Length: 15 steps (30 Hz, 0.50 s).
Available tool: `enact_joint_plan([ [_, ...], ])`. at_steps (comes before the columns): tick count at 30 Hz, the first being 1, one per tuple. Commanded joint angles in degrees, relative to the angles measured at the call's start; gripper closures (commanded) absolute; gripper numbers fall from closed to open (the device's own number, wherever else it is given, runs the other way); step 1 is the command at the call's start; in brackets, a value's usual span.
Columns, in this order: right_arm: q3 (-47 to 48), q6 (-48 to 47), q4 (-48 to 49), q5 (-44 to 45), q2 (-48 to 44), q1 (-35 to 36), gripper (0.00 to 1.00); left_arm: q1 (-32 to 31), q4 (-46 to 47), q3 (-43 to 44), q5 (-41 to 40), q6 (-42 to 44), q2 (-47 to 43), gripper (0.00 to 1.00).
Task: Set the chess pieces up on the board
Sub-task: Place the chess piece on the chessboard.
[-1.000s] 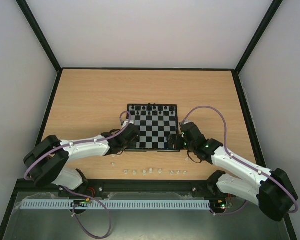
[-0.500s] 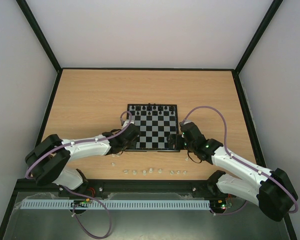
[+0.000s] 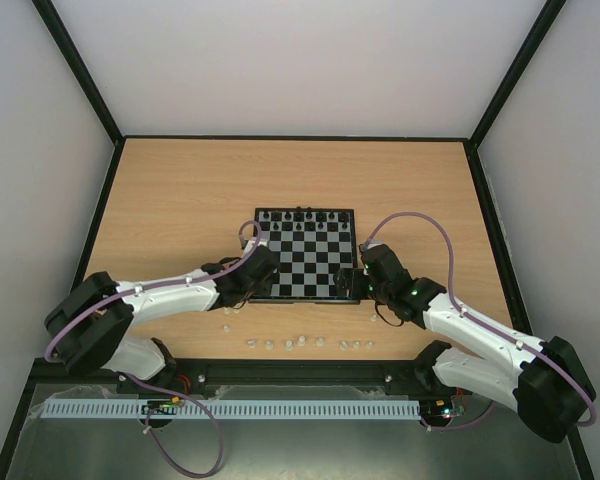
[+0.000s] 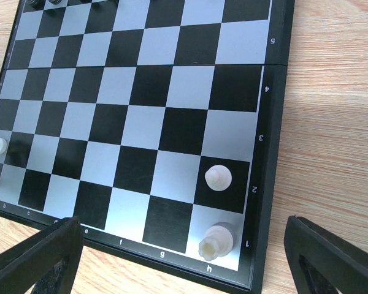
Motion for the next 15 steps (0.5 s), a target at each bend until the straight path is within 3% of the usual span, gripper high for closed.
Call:
enact_joint_plan([
  [1,-0.9,-0.2,0.5,-0.2,0.0,-0.3,0.1,-0.6,-2.3,1.5,-1.1,0.1,-2.5,0.71],
  [4,-0.9,-0.2,0.5,-0.2,-0.1,-0.3,0.1,-0.6,-4.0,1.2,-2.1,-0.3,-5.1,0.69],
  [8,-1.0,-0.2,0.5,-0.3,0.0,-0.3,0.09,-0.6,-8.7,0.5,-3.7,-2.7,-9.6,0.51],
  [15,-0.9,-0.3,0.6,-0.8,-0.1,-0.3,0.09,-0.6,-13.5,-4.6,-2.7,-7.3,-18.7,0.41],
])
